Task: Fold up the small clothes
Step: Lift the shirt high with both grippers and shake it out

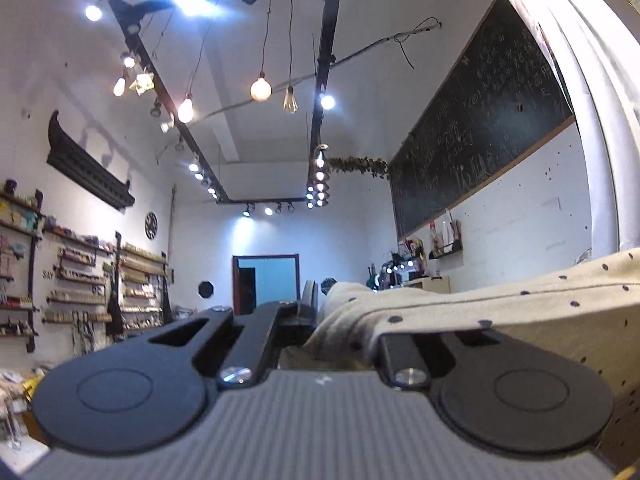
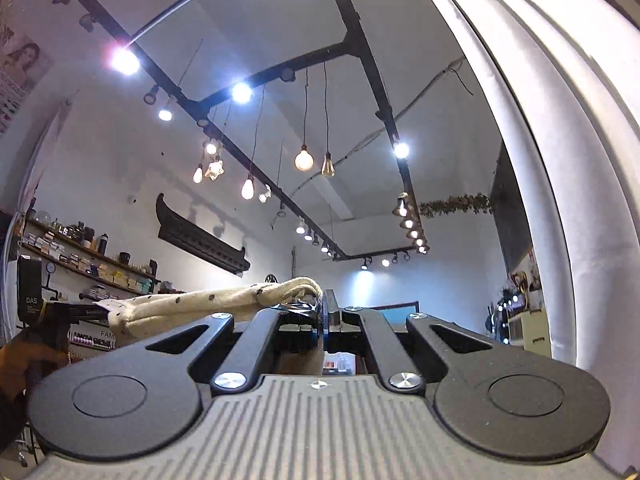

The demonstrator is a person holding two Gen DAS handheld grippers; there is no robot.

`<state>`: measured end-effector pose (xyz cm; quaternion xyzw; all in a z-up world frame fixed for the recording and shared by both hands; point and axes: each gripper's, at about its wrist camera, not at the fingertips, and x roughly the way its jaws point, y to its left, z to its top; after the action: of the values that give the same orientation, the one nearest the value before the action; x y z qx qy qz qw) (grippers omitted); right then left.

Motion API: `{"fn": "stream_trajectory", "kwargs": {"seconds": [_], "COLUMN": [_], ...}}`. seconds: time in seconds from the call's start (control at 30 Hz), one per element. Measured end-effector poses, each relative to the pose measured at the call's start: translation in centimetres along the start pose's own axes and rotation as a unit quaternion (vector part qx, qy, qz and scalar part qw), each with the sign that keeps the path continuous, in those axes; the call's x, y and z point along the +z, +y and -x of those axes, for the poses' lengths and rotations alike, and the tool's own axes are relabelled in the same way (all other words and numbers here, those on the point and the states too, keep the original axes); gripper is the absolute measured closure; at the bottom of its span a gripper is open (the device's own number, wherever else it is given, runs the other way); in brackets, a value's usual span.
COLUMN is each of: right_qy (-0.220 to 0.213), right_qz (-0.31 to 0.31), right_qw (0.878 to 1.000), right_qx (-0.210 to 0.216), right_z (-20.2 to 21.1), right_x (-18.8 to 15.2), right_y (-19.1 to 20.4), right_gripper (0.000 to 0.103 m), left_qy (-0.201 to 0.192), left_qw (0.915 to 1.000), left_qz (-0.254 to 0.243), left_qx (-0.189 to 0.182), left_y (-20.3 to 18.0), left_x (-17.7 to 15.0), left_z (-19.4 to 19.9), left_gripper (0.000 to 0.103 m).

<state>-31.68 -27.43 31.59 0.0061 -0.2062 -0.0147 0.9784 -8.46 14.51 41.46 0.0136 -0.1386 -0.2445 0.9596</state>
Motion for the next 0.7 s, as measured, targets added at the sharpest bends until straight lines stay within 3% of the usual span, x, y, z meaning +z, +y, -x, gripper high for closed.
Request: {"fn": "stream_trajectory", "kwargs": {"seconds": [0.1, 0.23, 0.3, 0.4, 0.6, 0.7], "right_qy": [0.018, 0.089, 0.077, 0.135, 0.137, 0.130], "right_qz": [-0.019, -0.043, -0.040, -0.047, -0.112, -0.108], "right_qw": [1.000, 0.994, 0.995, 0.988, 0.983, 0.985], "right_qx": [-0.010, -0.044, -0.043, -0.057, -0.040, -0.037], "right_z": [-1.4, -2.7, -1.6, -2.4, -1.3, 0.3], "right_x": [-1.3, -5.4, -6.6, -8.6, -10.5, -9.5], "right_y": [-0.7, -1.5, -1.3, -1.4, -1.2, -0.2], "right_gripper": [0.101, 0.101, 0.101, 0.101, 0.101, 0.101], "left_qy": [0.013, 0.113, 0.110, 0.155, 0.142, 0.136], "left_qw": [0.9997, 0.9932, 0.9932, 0.9866, 0.9871, 0.9896], "left_qz": [-0.009, 0.020, 0.036, 0.045, 0.072, 0.047], "left_qx": [0.019, -0.018, -0.014, -0.022, -0.015, -0.006], "left_y": [-1.5, -1.8, -1.3, -0.7, 2.0, 2.2], "left_x": [-0.4, -4.6, -6.2, -8.4, -9.8, -9.6], "left_z": [-1.8, -4.5, -3.6, -4.2, -0.5, 2.4], "left_gripper": [0.088, 0.090, 0.090, 0.090, 0.090, 0.088]}}
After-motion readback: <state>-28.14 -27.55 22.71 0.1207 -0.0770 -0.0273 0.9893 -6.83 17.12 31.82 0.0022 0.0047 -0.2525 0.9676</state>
